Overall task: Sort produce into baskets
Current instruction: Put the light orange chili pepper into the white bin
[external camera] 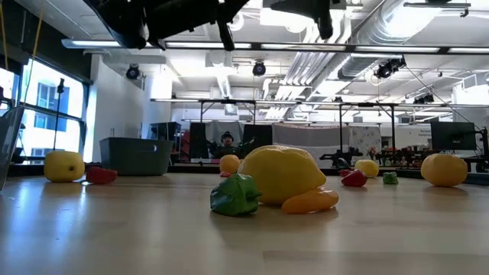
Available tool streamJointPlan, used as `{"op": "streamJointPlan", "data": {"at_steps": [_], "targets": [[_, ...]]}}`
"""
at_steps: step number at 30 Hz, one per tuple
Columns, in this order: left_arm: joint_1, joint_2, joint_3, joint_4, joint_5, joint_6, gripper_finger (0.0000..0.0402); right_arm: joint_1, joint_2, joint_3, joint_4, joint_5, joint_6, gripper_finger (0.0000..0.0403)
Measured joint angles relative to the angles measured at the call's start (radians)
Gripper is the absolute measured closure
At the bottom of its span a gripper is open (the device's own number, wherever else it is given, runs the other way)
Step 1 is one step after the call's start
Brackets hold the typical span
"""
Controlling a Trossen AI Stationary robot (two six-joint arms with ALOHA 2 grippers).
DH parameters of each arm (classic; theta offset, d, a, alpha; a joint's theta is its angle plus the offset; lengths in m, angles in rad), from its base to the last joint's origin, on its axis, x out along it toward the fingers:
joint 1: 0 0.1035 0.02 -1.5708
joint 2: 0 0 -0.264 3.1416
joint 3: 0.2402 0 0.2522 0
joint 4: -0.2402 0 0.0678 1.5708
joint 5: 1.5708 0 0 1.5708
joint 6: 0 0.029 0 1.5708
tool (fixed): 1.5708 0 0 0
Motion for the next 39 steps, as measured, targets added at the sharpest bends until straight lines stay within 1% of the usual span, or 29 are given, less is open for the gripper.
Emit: {"op": "streamJointPlan", "data": {"at_steps": [6,8,13,22,25,27,30,36,37,39], "targets": [[-0.01,0.0,0.0,0.022,0.0,-0.004,0.0401,-0.04,0.052,-0.001,0.088,-0.079,-0.002,0.0234],[-0.011,0.0,0.0,0.023,0.0,0.002,0.0401,-0.046,0.065,-0.001,0.122,-0.09,-0.023,0.0234],[-0.012,0.0,0.0,0.03,0.0,0.003,0.0401,-0.05,0.073,-0.001,0.163,-0.096,-0.07,0.0234],[-0.011,0.0,0.0,0.027,0.003,0.004,0.0401,-0.071,0.073,-0.001,0.181,-0.104,-0.078,0.0234],[-0.011,0.0,0.0,0.027,0.003,0.005,0.0401,-0.073,0.073,-0.001,0.181,-0.107,-0.08,0.024],[-0.011,0.0,0.0,0.027,0.003,0.005,0.0401,-0.073,0.073,-0.001,0.182,-0.121,-0.081,0.0255],[-0.011,0.0,0.0,0.022,0.003,0.01,0.0401,-0.073,0.073,-0.001,0.182,-0.123,-0.098,0.0291],[-0.011,0.0,0.0,0.002,0.001,0.058,0.0401,-0.091,0.074,-0.001,0.189,-0.127,-0.106,0.0386],[-0.011,0.0,0.0,0.001,0.0,0.059,0.0401,-0.094,0.074,-0.001,0.189,-0.126,-0.106,0.0394],[-0.01,0.0,0.0,0.001,0.0,0.075,0.0401,-0.097,0.074,-0.001,0.189,-0.13,-0.104,0.0392]]}}
